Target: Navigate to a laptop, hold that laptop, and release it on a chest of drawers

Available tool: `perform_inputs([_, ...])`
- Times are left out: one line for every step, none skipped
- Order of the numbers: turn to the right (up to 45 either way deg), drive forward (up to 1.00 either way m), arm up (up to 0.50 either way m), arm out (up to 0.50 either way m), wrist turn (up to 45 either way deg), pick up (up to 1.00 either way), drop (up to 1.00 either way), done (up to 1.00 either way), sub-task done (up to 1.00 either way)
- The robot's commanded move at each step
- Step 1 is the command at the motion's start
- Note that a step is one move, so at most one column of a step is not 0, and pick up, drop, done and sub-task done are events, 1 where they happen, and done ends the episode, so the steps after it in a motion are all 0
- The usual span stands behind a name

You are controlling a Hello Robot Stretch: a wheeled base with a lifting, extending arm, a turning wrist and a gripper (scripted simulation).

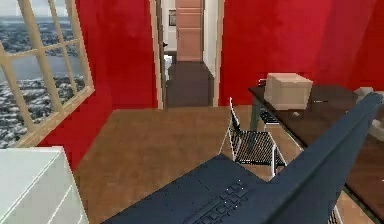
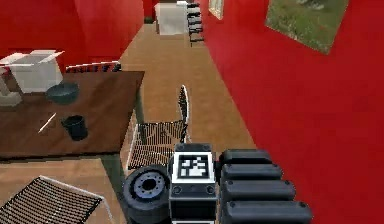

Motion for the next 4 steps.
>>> perform_inputs([45.0, 0.0, 0.0, 0.0, 0.0, 0.0, 0.0, 0.0, 0.0])
perform_inputs([42.0, 0.0, 0.0, 0.0, 0.0, 0.0, 0.0, 0.0, 0.0])
perform_inputs([45.0, 0.0, 0.0, 0.0, 0.0, 0.0, 0.0, 0.0, 0.0])
perform_inputs([45.0, 0.0, 0.0, 0.0, 0.0, 0.0, 0.0, 0.0, 0.0])
